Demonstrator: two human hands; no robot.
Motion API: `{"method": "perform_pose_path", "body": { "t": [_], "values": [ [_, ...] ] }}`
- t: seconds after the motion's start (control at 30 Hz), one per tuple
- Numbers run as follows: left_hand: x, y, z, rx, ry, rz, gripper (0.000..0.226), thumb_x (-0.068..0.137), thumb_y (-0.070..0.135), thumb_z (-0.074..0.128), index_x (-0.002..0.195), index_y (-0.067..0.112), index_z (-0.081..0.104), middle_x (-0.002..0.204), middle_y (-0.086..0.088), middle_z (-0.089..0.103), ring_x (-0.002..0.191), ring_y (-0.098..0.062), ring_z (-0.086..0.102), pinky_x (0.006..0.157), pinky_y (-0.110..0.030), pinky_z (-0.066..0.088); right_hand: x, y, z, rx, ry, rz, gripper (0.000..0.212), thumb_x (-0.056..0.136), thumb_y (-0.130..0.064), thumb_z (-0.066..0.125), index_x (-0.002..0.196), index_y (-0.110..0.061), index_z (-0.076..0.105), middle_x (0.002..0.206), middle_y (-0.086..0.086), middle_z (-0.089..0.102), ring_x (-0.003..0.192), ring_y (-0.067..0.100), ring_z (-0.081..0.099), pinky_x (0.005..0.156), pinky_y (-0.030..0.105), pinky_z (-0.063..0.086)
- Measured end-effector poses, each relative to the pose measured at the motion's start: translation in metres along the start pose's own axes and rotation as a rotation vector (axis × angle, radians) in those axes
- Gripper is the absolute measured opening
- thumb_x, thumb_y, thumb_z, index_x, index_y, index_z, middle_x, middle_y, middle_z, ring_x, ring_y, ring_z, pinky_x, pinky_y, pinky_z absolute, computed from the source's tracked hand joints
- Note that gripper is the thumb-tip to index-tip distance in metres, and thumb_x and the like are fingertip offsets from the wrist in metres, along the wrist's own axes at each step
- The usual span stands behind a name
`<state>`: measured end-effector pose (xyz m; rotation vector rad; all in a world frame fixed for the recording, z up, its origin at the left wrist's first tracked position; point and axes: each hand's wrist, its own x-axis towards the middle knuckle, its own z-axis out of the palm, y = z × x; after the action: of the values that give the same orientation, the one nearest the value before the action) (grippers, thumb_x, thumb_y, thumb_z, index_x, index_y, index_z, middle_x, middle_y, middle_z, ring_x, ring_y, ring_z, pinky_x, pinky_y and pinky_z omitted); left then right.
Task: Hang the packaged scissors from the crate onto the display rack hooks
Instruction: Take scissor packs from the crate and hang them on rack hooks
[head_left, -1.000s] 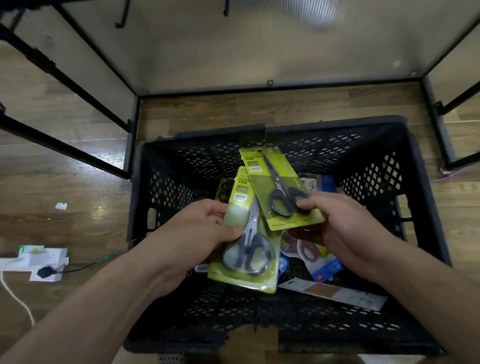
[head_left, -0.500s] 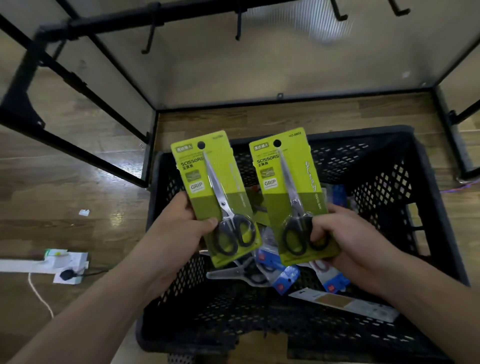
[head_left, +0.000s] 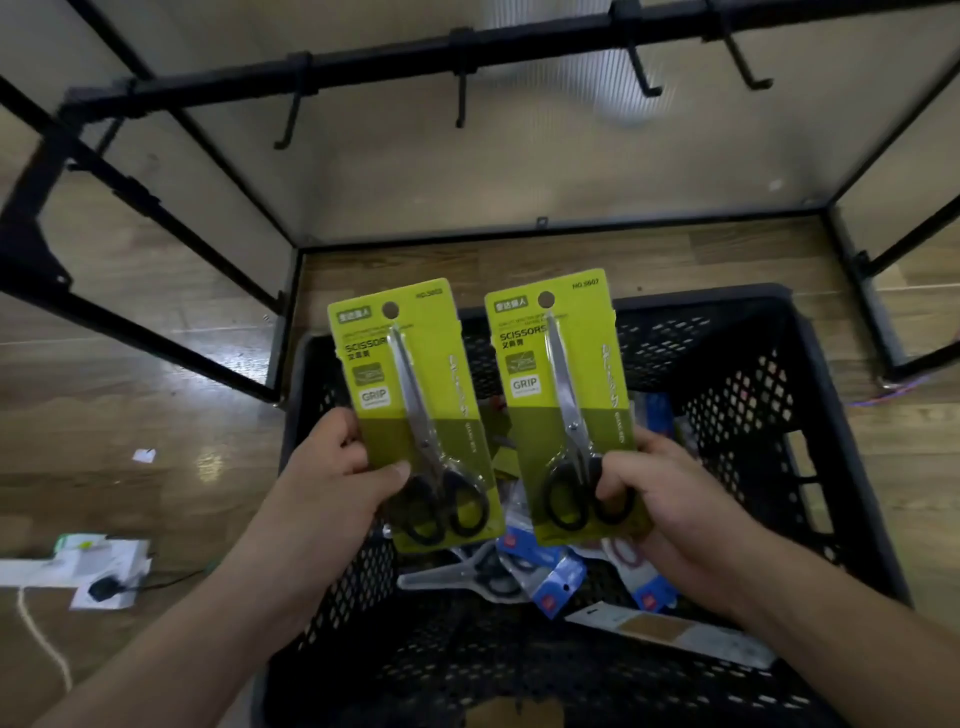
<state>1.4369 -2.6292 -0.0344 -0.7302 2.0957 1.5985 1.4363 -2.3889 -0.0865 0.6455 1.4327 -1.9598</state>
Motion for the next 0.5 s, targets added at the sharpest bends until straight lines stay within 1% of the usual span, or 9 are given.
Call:
{"method": "perform_pose_path", "body": {
  "t": [0.1, 0.13, 0.2, 0.23, 0.27, 0.33, 0.37, 0.43, 0.5],
  "values": [
    [-0.001, 0.001, 0.002, -0.059, 0.035, 0.058, 0.030, 0.097, -0.006, 0.059, 0.114, 0.018, 0.065, 0.102, -0.006, 0.079, 0.098, -0.025, 0.076, 0.094, -0.050, 0.055, -0.008, 0.000, -0.005, 0.101, 0.027, -0.008, 0.031, 0.078, 0.017, 0.043, 0.081, -0.007, 0.062, 0.079, 0.016, 0.060, 0.054, 0.022, 0.055, 0.038, 0.022, 0.042],
    [-0.003, 0.000, 0.005, -0.082, 0.051, 0.074, 0.029, 0.097, -0.005, 0.059, 0.112, 0.019, 0.065, 0.101, -0.006, 0.079, 0.098, -0.025, 0.075, 0.093, -0.049, 0.055, -0.012, 0.002, -0.006, 0.107, 0.042, -0.013, 0.027, 0.076, 0.015, 0.048, 0.085, -0.006, 0.063, 0.081, 0.015, 0.061, 0.059, 0.021, 0.057, 0.043, 0.024, 0.047],
    [-0.008, 0.001, 0.013, -0.109, 0.093, 0.093, 0.028, 0.097, -0.004, 0.061, 0.110, 0.021, 0.064, 0.096, -0.004, 0.078, 0.096, -0.027, 0.074, 0.090, -0.047, 0.057, -0.019, 0.007, -0.009, 0.074, 0.107, -0.043, 0.031, 0.064, 0.006, 0.061, 0.086, -0.013, 0.071, 0.084, 0.011, 0.065, 0.075, 0.025, 0.061, 0.064, 0.034, 0.055],
    [-0.012, 0.000, 0.017, -0.112, 0.112, 0.093, 0.029, 0.096, -0.004, 0.062, 0.109, 0.021, 0.063, 0.093, -0.005, 0.078, 0.095, -0.031, 0.073, 0.090, -0.048, 0.057, -0.024, 0.010, -0.009, 0.050, 0.147, -0.052, 0.034, 0.061, 0.005, 0.063, 0.082, -0.020, 0.075, 0.083, 0.007, 0.067, 0.079, 0.025, 0.062, 0.072, 0.039, 0.055],
    [-0.016, -0.003, 0.021, -0.119, 0.120, 0.095, 0.028, 0.095, -0.004, 0.064, 0.108, 0.021, 0.062, 0.092, -0.008, 0.076, 0.096, -0.037, 0.070, 0.091, -0.050, 0.055, -0.029, 0.012, -0.007, 0.027, 0.181, -0.060, 0.039, 0.064, 0.009, 0.065, 0.081, -0.024, 0.077, 0.082, 0.004, 0.070, 0.080, 0.024, 0.064, 0.076, 0.040, 0.054],
    [-0.027, -0.001, 0.029, -0.150, 0.109, 0.106, 0.026, 0.094, -0.004, 0.064, 0.105, 0.020, 0.061, 0.091, -0.015, 0.074, 0.099, -0.044, 0.066, 0.092, -0.049, 0.052, -0.040, 0.015, -0.005, 0.017, 0.223, -0.076, 0.050, 0.075, 0.021, 0.062, 0.088, -0.024, 0.078, 0.086, 0.003, 0.076, 0.080, 0.020, 0.069, 0.074, 0.035, 0.055],
    [-0.031, 0.002, 0.030, -0.160, 0.096, 0.107, 0.024, 0.095, -0.003, 0.063, 0.105, 0.018, 0.060, 0.092, -0.015, 0.074, 0.099, -0.042, 0.066, 0.091, -0.046, 0.052, -0.044, 0.013, -0.003, 0.020, 0.243, -0.088, 0.051, 0.078, 0.024, 0.058, 0.090, -0.021, 0.077, 0.086, 0.005, 0.076, 0.080, 0.020, 0.069, 0.071, 0.032, 0.056],
    [-0.038, 0.010, 0.031, -0.191, 0.055, 0.112, 0.022, 0.097, -0.002, 0.060, 0.106, 0.018, 0.059, 0.096, -0.010, 0.077, 0.098, -0.029, 0.071, 0.090, -0.037, 0.053, -0.055, 0.012, 0.000, 0.004, 0.279, -0.123, 0.052, 0.079, 0.027, 0.056, 0.094, -0.018, 0.075, 0.086, 0.006, 0.077, 0.078, 0.018, 0.070, 0.067, 0.026, 0.059],
    [-0.044, 0.017, 0.029, -0.232, 0.022, 0.112, 0.022, 0.100, 0.001, 0.058, 0.112, 0.019, 0.059, 0.101, -0.004, 0.078, 0.098, -0.020, 0.072, 0.087, -0.030, 0.056, -0.065, 0.011, 0.006, -0.004, 0.301, -0.152, 0.051, 0.080, 0.026, 0.056, 0.103, -0.016, 0.072, 0.090, 0.005, 0.078, 0.081, 0.017, 0.073, 0.069, 0.023, 0.059]
  ]
}}
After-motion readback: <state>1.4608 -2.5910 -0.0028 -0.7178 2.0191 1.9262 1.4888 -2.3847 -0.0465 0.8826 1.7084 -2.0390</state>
